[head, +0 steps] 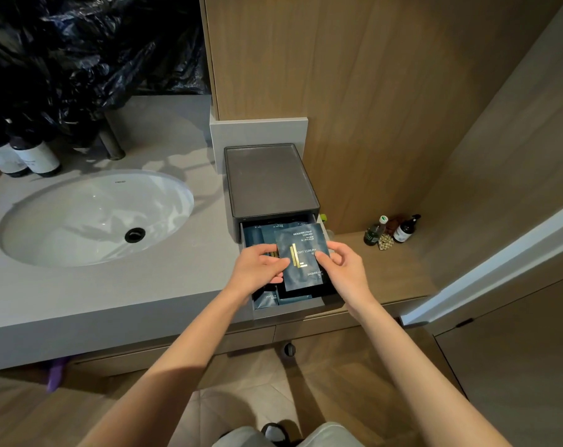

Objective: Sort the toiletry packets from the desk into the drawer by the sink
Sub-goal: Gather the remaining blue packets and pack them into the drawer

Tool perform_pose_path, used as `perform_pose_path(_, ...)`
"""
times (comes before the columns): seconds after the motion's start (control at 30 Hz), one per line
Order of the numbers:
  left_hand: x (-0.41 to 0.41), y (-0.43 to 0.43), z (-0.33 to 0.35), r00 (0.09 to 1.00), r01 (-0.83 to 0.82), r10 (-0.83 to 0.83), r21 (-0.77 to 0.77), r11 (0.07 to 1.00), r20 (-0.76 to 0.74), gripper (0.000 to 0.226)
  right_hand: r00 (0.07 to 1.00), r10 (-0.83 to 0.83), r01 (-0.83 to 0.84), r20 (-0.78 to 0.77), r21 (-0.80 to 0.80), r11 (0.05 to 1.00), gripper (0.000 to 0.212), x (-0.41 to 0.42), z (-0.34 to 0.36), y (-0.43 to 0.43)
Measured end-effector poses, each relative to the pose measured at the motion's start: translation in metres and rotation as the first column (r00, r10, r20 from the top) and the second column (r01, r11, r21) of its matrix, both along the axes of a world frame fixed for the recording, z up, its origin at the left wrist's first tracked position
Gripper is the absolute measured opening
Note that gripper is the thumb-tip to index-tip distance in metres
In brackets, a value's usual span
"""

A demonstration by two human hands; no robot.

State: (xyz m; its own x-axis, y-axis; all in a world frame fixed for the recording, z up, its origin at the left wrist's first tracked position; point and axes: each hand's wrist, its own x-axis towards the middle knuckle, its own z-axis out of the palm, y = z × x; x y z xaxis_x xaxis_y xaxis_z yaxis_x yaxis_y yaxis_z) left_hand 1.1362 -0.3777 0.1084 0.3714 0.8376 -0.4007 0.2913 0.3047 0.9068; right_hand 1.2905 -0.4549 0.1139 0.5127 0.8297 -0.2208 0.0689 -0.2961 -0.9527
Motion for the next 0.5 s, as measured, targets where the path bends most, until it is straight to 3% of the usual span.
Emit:
perform_pose_path(0.1, -0.002, 0.003, -0.005, 0.998, -0.002, 0.0, -0.027, 1.0, -0.057, 0.051, 0.967, 0.004, 0.002, 0.254, -0.021, 1.0, 0.038, 0.007, 0.0, -0.007)
perform_pose_path(0.17, -0.002, 0.004, -0.008, 0.987, 0.038, -0.039, -0.005, 0.999, -0.154, 0.048, 0.939, 0.027, -0.005, 0.344, -0.065, 0.998, 0.041, 0.013, -0.002, -0.014)
perform_pose_path(0.3, 0.002, 0.0, -0.016, 0.941, 0.114, -0.041, 0.2, 0.973, -0.337, 0.033, 0.925, 0.118, -0.043, 0.361, -0.211, 0.977, 0.046, 0.017, -0.009, -0.023)
perform_pose_path(0.43, 0.014, -0.002, -0.022, 0.922, 0.19, -0.101, 0.209, 0.959, -0.374, 0.009, 0.913, 0.149, -0.063, 0.379, -0.23, 0.971, 0.037, 0.016, -0.01, -0.026)
perform_pose_path(0.5, 0.021, -0.002, -0.023, 0.925, 0.183, -0.12, 0.145, 0.972, -0.36, 0.022, 0.908, 0.158, -0.075, 0.388, -0.221, 0.972, 0.034, 0.016, -0.008, -0.027)
